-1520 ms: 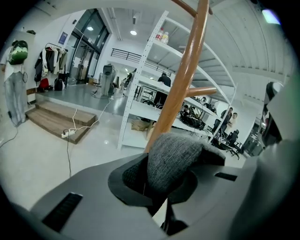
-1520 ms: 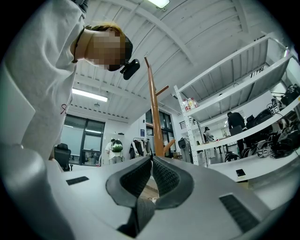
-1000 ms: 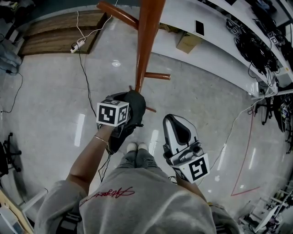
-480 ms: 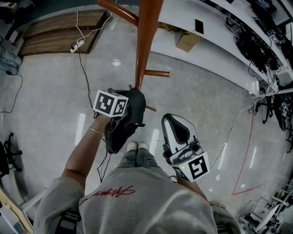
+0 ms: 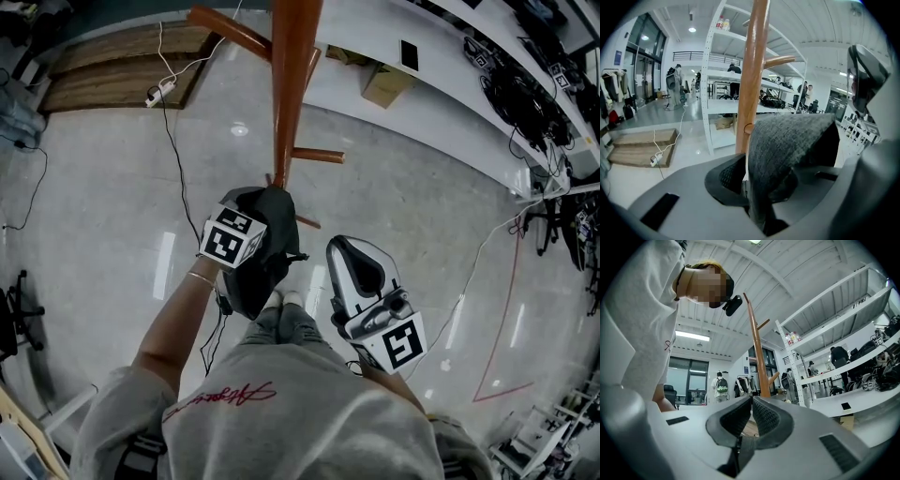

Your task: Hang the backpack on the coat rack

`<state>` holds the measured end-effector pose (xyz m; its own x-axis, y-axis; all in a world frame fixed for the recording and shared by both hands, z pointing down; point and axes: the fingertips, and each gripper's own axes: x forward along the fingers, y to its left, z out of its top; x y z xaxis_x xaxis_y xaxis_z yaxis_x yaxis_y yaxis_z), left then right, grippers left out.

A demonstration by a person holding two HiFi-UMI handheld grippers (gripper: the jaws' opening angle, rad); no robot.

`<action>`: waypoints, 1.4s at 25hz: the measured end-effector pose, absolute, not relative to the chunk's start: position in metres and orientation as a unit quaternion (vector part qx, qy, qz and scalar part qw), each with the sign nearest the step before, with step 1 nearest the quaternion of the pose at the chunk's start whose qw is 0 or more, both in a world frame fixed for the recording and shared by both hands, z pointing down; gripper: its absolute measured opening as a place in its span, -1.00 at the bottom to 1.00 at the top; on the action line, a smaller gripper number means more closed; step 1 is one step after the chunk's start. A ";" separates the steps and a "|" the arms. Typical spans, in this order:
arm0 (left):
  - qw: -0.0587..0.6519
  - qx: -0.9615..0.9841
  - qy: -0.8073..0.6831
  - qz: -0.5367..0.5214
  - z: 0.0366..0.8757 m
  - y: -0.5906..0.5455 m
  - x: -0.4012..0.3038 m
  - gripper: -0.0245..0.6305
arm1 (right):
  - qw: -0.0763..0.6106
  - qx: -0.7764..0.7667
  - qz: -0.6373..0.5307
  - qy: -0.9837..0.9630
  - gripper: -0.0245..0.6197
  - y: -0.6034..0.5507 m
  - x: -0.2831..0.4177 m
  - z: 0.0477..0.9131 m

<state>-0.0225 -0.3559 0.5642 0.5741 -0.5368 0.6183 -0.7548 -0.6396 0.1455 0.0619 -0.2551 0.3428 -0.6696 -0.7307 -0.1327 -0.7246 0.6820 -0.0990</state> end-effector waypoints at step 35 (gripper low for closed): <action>0.165 0.869 -0.448 0.128 0.481 -0.241 -0.065 -0.11 | 0.102 -0.411 0.033 0.905 -0.85 -0.155 0.048 0.320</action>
